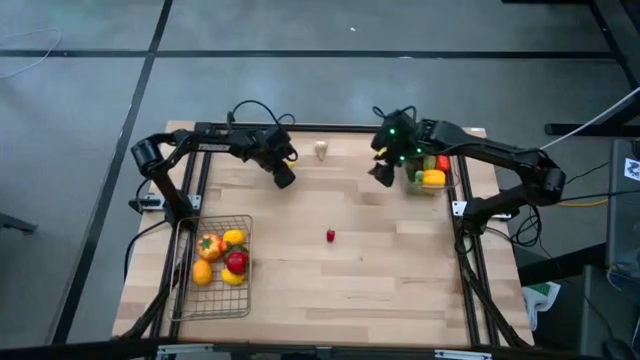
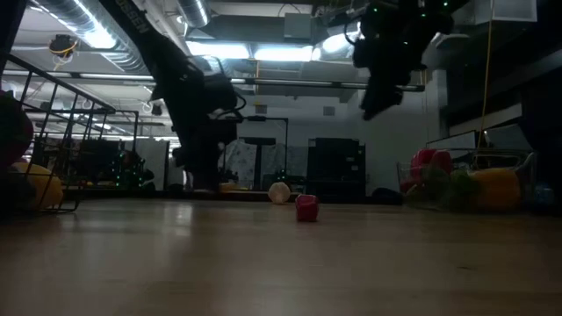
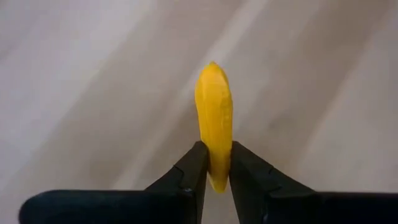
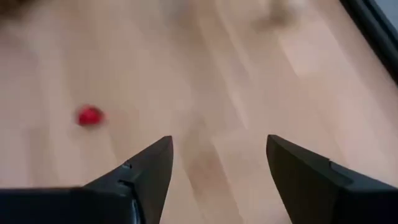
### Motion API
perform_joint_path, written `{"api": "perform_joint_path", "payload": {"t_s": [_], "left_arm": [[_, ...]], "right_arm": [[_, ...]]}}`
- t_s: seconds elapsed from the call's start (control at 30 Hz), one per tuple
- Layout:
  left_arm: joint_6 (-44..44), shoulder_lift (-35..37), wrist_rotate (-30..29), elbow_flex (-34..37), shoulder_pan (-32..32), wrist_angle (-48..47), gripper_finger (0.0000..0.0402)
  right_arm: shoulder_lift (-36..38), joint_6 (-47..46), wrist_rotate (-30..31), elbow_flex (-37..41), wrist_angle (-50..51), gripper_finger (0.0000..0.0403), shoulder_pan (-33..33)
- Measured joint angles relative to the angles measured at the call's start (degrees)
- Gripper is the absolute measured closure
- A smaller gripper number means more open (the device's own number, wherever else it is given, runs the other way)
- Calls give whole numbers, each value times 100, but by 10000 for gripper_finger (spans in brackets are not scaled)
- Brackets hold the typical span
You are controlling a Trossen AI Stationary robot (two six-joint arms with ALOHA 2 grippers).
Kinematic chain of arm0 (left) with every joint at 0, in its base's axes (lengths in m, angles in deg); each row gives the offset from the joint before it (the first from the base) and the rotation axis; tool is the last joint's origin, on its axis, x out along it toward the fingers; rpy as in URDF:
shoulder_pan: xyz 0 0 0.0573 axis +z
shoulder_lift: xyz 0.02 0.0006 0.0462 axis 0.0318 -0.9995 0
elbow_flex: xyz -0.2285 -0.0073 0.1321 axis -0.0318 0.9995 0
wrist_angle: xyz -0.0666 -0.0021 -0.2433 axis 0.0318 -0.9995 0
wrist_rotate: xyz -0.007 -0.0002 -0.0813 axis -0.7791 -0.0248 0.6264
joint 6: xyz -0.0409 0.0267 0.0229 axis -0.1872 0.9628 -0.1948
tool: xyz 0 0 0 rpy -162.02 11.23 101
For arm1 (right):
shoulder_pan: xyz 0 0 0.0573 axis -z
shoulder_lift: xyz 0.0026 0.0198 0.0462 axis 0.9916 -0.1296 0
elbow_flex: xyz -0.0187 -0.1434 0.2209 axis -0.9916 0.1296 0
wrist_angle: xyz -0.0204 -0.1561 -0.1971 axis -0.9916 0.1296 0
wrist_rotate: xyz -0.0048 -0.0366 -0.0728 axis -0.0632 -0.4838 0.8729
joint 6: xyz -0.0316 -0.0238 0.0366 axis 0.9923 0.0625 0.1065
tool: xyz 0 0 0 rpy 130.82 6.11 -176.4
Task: Sort produce into baskets
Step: Put the yellow corn into the transparent bin
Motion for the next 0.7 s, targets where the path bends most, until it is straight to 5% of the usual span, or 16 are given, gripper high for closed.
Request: {"api": "perform_joint_path", "payload": {"t_s": [0.23,0.7], "left_arm": [[-352,9,689,-2,-581,747,348],[-766,13,1061,-13,-1900,3192,340]], "right_arm": [[-284,-1,-904,0,-1087,146,-60],[-710,18,-903,0,-1631,146,-882]]}}
